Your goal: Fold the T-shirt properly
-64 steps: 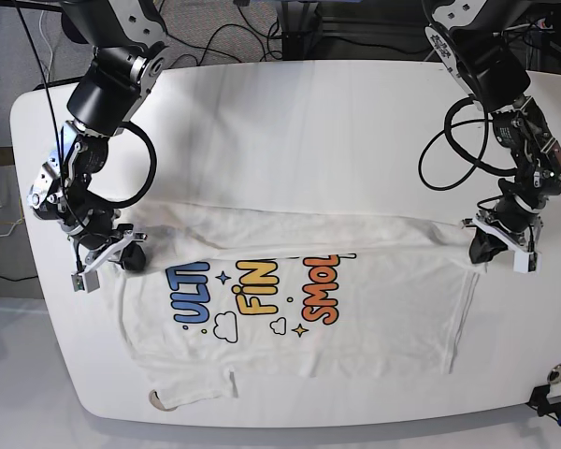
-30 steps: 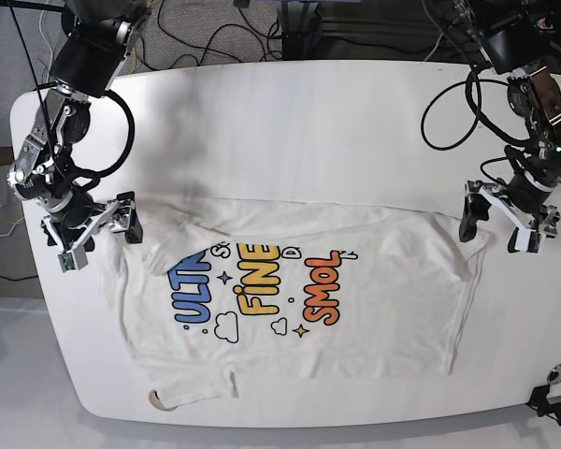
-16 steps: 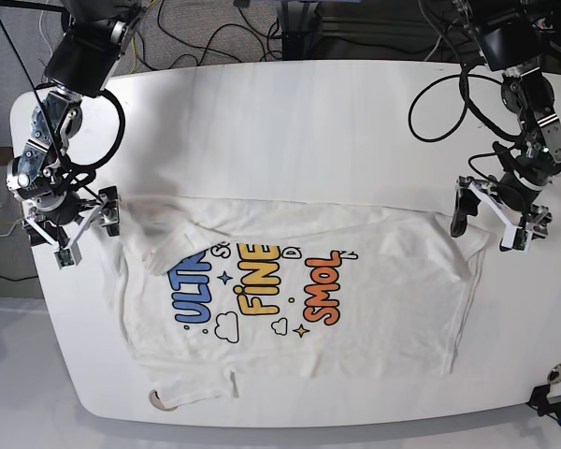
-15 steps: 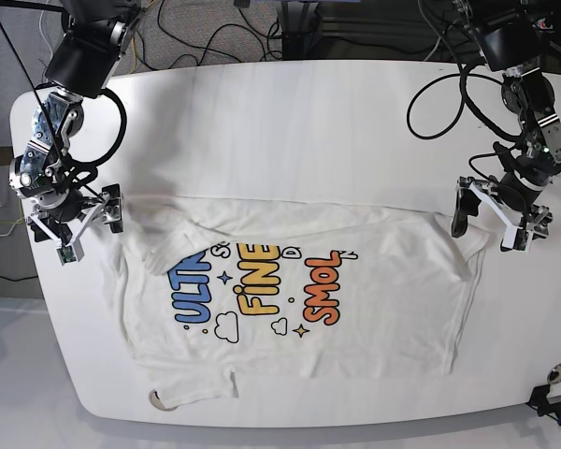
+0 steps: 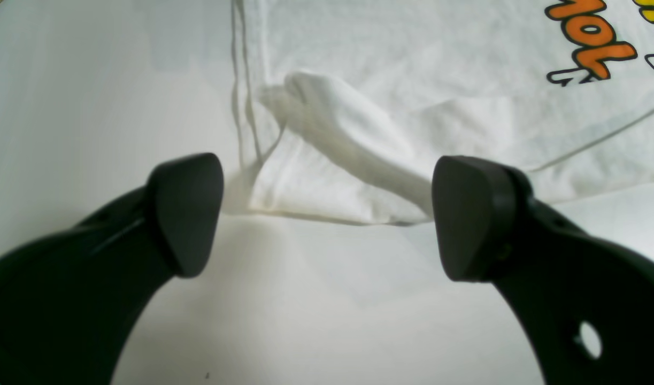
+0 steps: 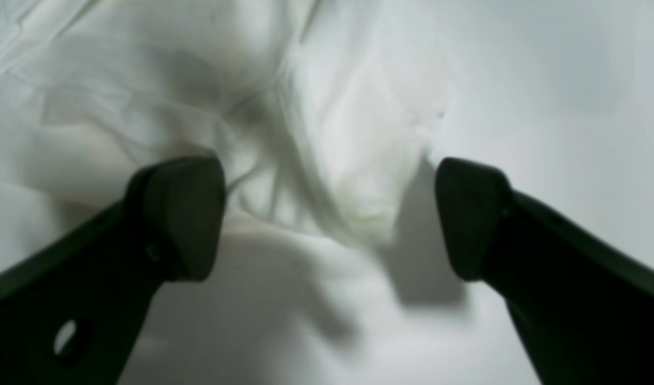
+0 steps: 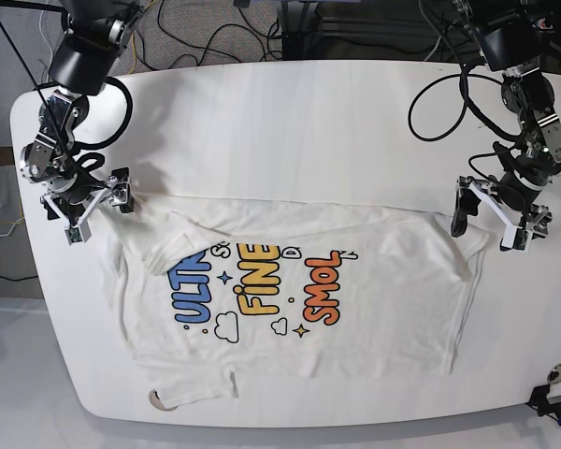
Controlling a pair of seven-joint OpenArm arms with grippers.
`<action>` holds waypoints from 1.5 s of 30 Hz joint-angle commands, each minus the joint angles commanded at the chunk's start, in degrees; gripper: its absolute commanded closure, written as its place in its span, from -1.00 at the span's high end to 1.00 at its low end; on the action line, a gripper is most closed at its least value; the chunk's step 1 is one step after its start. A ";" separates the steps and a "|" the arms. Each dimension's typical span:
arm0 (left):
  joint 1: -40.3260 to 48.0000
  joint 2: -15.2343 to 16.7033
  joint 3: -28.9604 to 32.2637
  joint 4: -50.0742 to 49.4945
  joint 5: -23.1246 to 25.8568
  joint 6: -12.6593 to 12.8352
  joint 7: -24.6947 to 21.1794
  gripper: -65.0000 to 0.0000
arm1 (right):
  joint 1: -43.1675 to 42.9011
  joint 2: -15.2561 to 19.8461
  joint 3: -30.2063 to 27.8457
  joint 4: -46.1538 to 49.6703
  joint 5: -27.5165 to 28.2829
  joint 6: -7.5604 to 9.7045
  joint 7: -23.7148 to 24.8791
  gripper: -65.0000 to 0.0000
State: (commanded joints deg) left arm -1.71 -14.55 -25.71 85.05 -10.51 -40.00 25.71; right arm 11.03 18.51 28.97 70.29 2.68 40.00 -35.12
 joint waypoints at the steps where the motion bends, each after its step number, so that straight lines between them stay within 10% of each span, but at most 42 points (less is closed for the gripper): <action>1: 0.00 0.00 0.00 0.00 0.00 0.00 0.00 0.80 | 0.00 0.00 0.00 -0.26 0.00 0.00 0.00 0.83; 24: 0.09 0.00 -0.26 0.09 2.64 0.00 0.00 0.80 | -1.85 -0.35 0.18 -0.26 0.53 0.00 0.00 -0.96; 45: -4.48 0.09 -4.31 -11.60 2.37 0.00 0.00 0.81 | -2.29 -1.76 0.00 -0.26 0.44 0.00 0.00 -1.00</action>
State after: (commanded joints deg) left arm -6.20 -14.46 -30.02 73.45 -8.13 -40.00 25.71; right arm 8.75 16.75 28.97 70.02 3.12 40.00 -35.12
